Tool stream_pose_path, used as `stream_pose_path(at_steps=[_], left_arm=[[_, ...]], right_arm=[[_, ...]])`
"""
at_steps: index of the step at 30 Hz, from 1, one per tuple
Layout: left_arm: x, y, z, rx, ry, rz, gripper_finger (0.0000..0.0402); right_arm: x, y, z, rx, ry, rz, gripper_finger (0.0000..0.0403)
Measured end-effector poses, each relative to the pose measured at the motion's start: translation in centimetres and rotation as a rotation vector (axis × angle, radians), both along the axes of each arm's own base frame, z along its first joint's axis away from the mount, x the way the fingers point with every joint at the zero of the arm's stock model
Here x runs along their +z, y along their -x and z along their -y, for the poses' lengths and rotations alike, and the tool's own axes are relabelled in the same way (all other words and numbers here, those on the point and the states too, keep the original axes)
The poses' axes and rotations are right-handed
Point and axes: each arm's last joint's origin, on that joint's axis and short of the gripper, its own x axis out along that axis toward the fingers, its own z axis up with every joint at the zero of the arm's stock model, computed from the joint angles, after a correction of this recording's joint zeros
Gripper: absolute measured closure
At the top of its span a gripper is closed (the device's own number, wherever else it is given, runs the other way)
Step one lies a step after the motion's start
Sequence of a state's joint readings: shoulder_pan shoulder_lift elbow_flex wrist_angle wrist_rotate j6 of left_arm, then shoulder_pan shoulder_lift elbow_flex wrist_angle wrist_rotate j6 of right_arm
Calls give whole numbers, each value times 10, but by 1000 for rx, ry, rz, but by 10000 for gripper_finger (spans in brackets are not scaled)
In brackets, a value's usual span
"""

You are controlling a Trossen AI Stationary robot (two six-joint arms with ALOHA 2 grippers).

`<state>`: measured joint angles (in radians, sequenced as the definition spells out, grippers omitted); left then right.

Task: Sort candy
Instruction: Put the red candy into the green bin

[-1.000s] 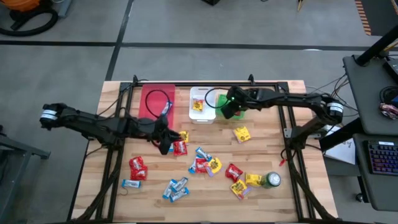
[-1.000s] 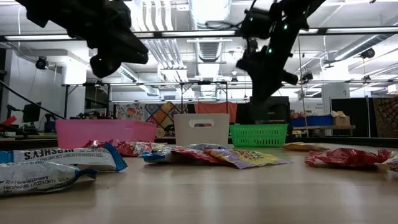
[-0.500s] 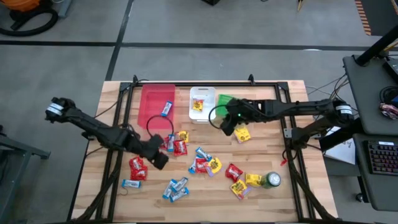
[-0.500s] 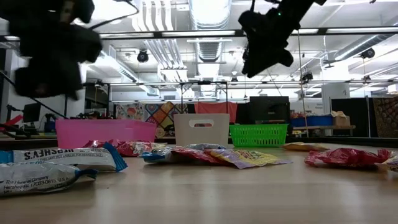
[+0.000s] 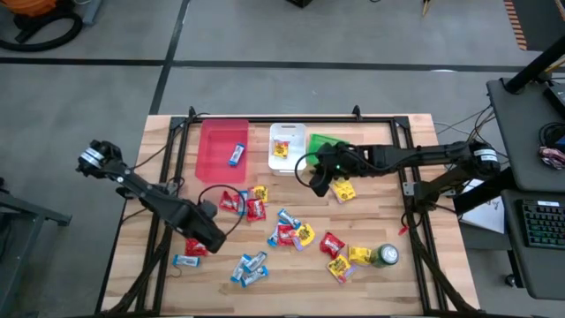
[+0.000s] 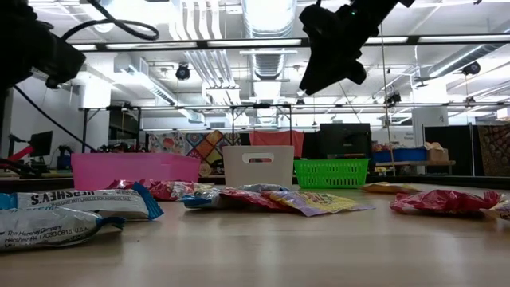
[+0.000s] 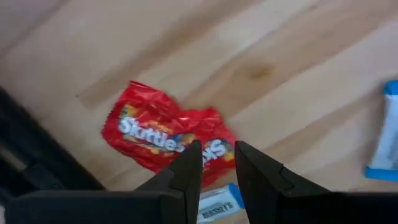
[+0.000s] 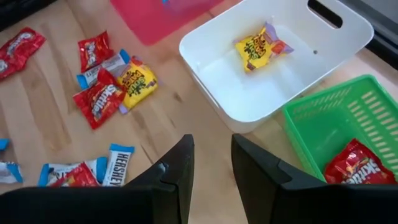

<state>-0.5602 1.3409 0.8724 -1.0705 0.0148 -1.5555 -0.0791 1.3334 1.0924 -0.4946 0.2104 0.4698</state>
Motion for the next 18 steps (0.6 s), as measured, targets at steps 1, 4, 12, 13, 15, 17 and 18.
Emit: stream_pose_path(at_steps=[1,4,12,13,15,17,18], left_arm=[[-1,-1,1,-3,-11,-15,323],[-9,-2,5,-18,-33,-46,320],[-22,3,6,-21,-52,-119,255],[-23,4,5,-18,-55,-124,245],[-26,6,4,-11,-64,-136,230],[-30,8,2,-1,-72,-147,222],[-33,10,2,0,-72,-148,221]], right_arm=[[0,0,0,1,0,-1,304],[-1,-1,-2,14,6,-6,303],[-1,-1,-3,19,8,-10,307],[-1,-1,-3,19,8,-9,307],[-1,-1,-3,19,8,-9,307],[-1,-1,-3,19,7,-10,307],[-1,-1,-3,18,8,-10,307]])
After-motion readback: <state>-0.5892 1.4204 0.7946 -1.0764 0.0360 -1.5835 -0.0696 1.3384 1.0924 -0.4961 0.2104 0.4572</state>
